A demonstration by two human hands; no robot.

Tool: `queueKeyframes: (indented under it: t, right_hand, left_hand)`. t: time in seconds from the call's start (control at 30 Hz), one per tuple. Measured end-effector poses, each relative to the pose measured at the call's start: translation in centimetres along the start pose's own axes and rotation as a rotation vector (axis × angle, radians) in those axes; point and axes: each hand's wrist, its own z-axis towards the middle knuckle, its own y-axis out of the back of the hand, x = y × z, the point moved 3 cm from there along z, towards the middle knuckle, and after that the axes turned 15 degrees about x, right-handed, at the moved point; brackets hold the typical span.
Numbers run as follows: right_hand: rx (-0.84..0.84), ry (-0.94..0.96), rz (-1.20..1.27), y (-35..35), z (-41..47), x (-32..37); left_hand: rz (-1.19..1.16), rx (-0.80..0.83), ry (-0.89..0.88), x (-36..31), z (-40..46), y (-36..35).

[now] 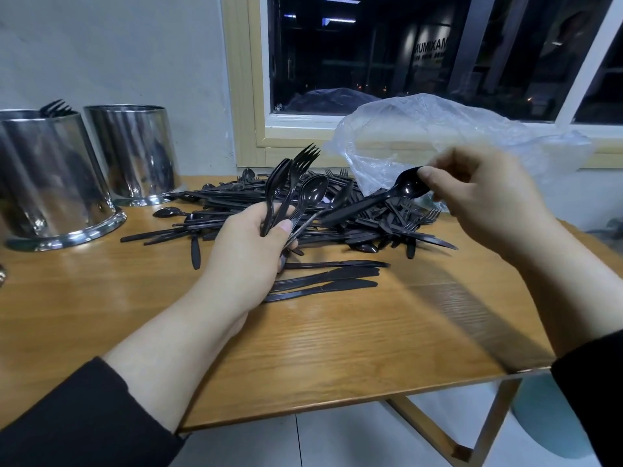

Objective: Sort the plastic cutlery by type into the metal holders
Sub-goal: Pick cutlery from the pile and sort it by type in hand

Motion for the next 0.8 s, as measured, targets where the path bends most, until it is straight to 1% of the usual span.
queueKeyframes:
  t: [0.1,0.17,0.23,0.33,0.43,0.5,0.57,0.67,0.8]
  right_hand:
    - [0.085,0.001,0.011,-0.3,0.0,-0.2]
    - [0.157,-0.015,0.103,-0.4,-0.1,-0.5]
    - [0.242,-0.022,0.311,-0.7,-0.2,-0.7]
    - [0.289,-0.1,0.647,-1.8,-0.5,-0.5]
    - [0.353,-0.205,0.838,-3.6,-0.7,-0.2]
    - [0.373,-0.23,0.93,-4.3,-0.7,0.2]
    - [0.367,-0.246,0.951,-4.7,-0.7,0.4]
    - [0.365,-0.254,0.919,-5.2,-0.7,0.5]
    - [0.367,-0.247,0.944,-5.5,-0.7,0.5]
  left_hand:
    - [0.016,-0.008,0.008,0.0,-0.1,0.1]
    - [0.044,-0.009,0.006,0.0,-0.1,0.2]
    - [0.091,0.003,-0.002,-0.1,-0.1,0.2]
    - [0.177,0.036,-0.011,-0.3,-0.1,0.0]
    - [0.211,0.078,-0.017,-0.4,-0.2,-0.3]
    - [0.202,0.111,-0.012,-0.4,-0.2,-0.4]
    - [0.174,0.144,-0.012,-0.3,-0.3,-0.6]
    - [0.132,0.175,-0.03,-0.5,-0.4,-0.8]
    - [0.041,0.17,-0.003,-0.6,-0.5,-0.8]
